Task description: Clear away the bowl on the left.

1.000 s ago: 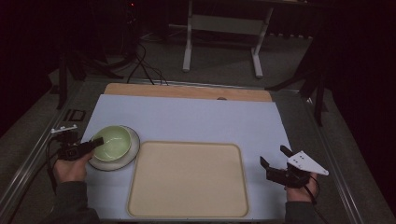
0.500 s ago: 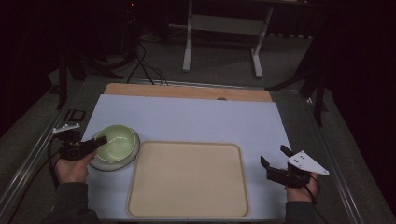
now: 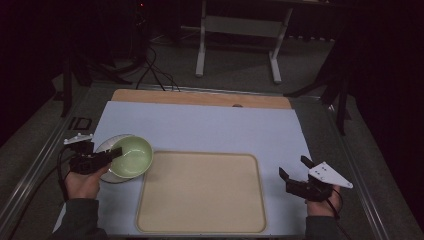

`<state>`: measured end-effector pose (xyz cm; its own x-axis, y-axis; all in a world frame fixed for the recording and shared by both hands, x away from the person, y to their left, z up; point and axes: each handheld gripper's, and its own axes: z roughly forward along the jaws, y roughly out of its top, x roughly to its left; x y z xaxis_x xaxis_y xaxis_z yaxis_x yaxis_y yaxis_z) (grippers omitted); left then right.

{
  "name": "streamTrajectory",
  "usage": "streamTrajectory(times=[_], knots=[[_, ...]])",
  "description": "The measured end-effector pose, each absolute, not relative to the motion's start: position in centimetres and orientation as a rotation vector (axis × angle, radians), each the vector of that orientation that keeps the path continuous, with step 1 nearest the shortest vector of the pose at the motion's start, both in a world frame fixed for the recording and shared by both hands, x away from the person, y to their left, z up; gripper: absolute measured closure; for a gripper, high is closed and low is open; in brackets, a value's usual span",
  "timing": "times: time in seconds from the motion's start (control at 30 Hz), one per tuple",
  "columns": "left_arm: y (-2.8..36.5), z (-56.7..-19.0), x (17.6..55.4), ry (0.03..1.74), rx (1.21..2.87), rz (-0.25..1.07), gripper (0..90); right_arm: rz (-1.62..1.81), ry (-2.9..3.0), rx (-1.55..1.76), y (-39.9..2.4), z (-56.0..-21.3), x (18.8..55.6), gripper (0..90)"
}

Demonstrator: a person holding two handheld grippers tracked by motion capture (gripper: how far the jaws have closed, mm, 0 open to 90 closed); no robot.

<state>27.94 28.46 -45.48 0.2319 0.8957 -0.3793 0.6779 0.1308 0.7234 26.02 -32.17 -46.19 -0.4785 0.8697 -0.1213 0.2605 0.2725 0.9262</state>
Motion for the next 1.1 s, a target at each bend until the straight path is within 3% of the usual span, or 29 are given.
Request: streamTrajectory(times=[1.1], knots=[[22.9, -45.0, 27.3, 1.379, 1.738, 0.254, 81.4, 1.220, 1.900, 1.017, -32.1, -46.1, 25.9, 14.1]])
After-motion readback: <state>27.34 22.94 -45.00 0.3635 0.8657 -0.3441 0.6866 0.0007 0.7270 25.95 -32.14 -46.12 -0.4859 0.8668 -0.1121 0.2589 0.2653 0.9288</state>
